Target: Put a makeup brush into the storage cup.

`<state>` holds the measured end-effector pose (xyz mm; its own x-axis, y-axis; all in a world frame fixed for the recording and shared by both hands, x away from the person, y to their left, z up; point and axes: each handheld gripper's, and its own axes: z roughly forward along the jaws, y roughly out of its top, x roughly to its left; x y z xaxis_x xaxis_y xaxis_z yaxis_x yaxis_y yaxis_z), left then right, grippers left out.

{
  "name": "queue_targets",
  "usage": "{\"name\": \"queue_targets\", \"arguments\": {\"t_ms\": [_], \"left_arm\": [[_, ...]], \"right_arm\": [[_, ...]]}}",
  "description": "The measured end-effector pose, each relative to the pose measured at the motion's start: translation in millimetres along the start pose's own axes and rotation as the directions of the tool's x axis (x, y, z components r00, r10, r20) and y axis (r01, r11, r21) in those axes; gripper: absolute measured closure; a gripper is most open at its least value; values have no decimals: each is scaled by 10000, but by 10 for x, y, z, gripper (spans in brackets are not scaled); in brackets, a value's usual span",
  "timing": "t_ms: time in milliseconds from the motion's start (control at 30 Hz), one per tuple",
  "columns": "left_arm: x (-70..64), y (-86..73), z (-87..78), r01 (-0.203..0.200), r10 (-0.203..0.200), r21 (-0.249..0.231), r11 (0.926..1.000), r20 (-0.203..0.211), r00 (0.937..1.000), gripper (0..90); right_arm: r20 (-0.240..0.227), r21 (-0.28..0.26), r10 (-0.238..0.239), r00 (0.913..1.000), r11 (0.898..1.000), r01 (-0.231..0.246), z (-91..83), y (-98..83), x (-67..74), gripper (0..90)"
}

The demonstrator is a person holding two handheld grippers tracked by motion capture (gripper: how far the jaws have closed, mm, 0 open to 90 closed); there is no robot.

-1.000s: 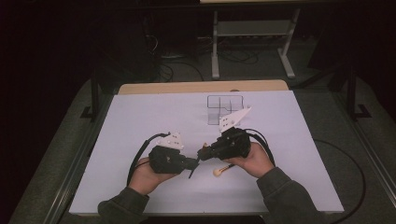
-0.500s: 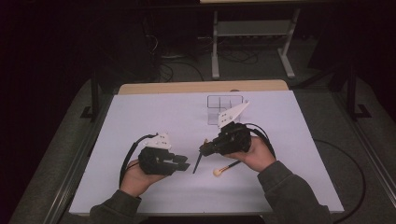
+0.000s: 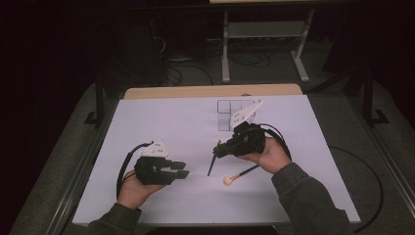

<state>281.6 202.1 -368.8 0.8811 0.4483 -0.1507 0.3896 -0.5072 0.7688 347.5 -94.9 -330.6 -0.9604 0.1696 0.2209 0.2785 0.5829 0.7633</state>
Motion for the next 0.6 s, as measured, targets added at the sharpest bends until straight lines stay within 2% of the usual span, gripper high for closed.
{"name": "queue_targets", "arguments": {"t_ms": [167,200,467,600], "left_arm": [[8,-53,-35,154,-154,-67,9999,-59,9999,630],[17,-59,-47,60,-60,-44,10000,-127,9999,625],[37,-130,-114,128,-133,-117,9998,-447,9989,598],[58,-177,-141,226,-235,-160,9996,-577,9981,582]], "right_arm": [[141,126,81,9999,9999,-83,-39,6,-56,827],[166,82,60,9998,9999,-61,-39,7,-66,827],[383,196,140,9992,9997,-147,-88,44,-114,827],[508,265,35,9987,9996,-48,-127,64,-143,827]]}}
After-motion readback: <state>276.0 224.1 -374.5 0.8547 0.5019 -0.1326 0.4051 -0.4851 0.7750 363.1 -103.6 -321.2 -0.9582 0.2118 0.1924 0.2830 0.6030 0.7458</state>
